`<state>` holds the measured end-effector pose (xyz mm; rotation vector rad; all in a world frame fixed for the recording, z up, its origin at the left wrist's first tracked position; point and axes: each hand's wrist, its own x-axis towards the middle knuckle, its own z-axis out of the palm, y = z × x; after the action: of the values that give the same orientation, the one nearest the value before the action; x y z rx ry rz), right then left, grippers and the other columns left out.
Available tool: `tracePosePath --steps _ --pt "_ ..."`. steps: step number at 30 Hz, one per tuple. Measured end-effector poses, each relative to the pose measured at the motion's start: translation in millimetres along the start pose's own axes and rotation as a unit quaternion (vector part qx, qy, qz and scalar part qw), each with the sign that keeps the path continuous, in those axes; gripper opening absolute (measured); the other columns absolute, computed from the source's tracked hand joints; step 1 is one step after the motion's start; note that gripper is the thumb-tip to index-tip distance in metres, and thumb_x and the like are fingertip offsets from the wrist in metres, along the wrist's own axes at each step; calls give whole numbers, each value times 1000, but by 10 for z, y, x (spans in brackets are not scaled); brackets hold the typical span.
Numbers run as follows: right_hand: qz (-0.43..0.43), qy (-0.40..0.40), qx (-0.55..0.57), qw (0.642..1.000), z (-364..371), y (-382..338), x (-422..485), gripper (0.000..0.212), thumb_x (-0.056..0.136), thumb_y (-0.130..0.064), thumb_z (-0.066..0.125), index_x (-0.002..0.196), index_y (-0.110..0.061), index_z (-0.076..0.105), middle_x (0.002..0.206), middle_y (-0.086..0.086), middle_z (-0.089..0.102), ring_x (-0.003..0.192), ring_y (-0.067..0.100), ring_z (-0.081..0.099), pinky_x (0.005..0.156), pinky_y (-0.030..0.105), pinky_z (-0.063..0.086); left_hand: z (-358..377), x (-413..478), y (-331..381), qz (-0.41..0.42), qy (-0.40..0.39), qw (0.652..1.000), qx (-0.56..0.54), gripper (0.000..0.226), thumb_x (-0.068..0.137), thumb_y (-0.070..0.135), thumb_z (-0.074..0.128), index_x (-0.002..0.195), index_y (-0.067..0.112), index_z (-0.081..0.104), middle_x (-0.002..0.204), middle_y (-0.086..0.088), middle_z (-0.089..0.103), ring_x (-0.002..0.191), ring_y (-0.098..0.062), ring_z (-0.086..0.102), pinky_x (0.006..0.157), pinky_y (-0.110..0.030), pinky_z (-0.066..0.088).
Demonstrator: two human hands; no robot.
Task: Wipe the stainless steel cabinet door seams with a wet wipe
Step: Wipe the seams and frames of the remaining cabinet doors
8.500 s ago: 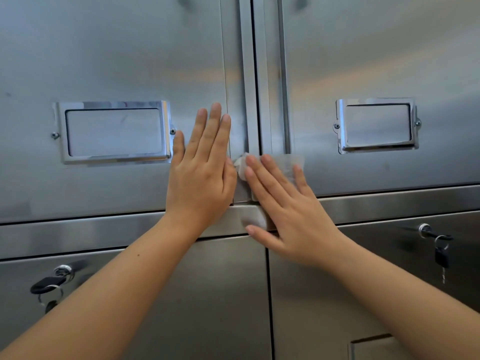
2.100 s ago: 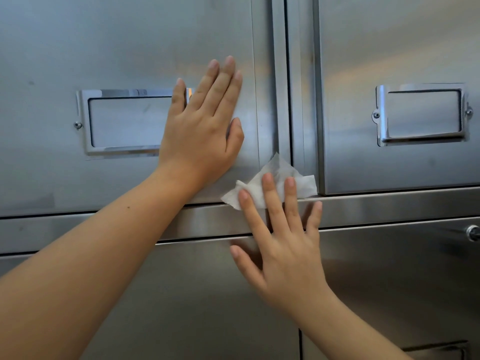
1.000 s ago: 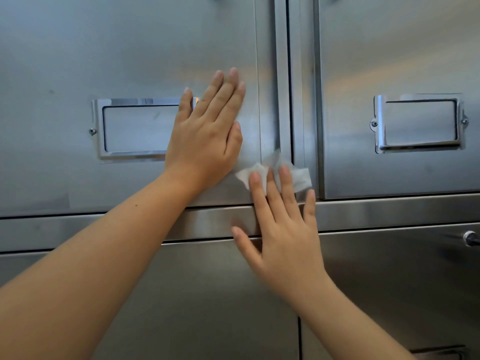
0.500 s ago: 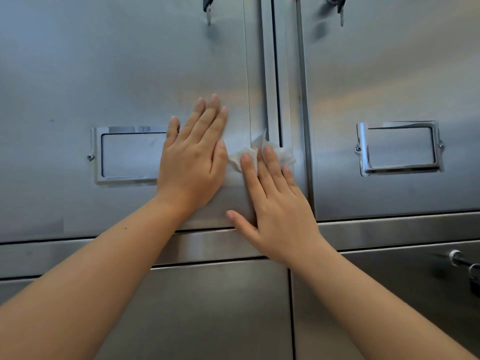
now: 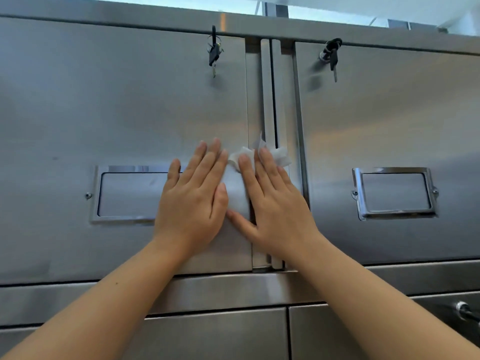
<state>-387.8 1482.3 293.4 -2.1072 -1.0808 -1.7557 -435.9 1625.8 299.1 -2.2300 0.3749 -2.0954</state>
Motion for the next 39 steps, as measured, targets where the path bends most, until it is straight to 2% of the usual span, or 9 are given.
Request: tracePosePath --steps 2,5,9,12,20,27,32,35,39 --pt "-3 7 -4 1000 -21 26 76 79 87 -57 30 146 -7 11 154 14 12 143 28 2 115 33 0 0 -1 -7 2 1 1000 -1 54 91 30 23 138 10 39 147 -2 30 138 -18 22 110 -44 15" --pt "-13 2 -21 1000 -48 66 185 79 87 -60 19 146 -10 2 155 13 4 143 25 -6 115 29 -8 4 2 -9 3 2 1000 3 54 91 29 23 138 10 39 146 -3 31 137 -20 24 109 -46 19" --pt "-19 14 -45 999 -89 142 366 75 94 -55 29 145 -11 -4 154 10 -5 142 22 -12 113 29 -14 3 5 -12 7 7 1000 12 54 91 29 25 137 8 41 146 -4 32 136 -18 26 108 -41 16" --pt "-11 23 -88 996 -126 224 569 74 95 -54 24 146 -12 -8 155 9 -7 143 20 -14 111 34 -17 6 6 -19 11 10 1000 14 53 91 29 26 137 7 41 146 -5 33 136 -14 23 108 -38 14" --pt "-17 25 -105 994 -168 340 860 75 94 -54 24 147 -12 -8 156 11 -4 143 23 -12 111 36 -17 44 9 -2 22 26 996 79 57 83 25 35 136 6 44 143 -7 38 133 -24 33 105 -49 26" --pt "24 9 -111 994 -220 401 1325 75 93 -57 20 148 -16 -10 157 10 -5 143 22 -15 113 41 -14 79 12 -22 30 36 995 87 57 81 24 37 133 5 49 143 -8 40 132 -25 36 103 -44 23" --pt "42 20 -111 993 -193 391 1396 74 93 -57 18 148 -17 -11 157 11 -4 142 23 -16 113 44 -14 71 19 -16 27 29 996 76 57 82 25 36 135 6 46 144 -7 38 134 -18 28 105 -43 21" --pt "26 44 -109 993 -113 360 1216 75 92 -57 19 148 -17 -8 157 11 -3 143 24 -14 111 42 -16 61 21 -4 27 26 995 87 57 82 26 36 135 6 45 144 -7 37 135 -21 31 105 -42 20" --pt "53 24 -104 993 -210 399 1493 74 93 -58 19 148 -16 -8 157 12 -2 143 25 -14 111 41 -16 59 14 2 30 30 995 94 58 80 25 36 133 5 48 143 -8 39 131 -27 35 103 -43 22"
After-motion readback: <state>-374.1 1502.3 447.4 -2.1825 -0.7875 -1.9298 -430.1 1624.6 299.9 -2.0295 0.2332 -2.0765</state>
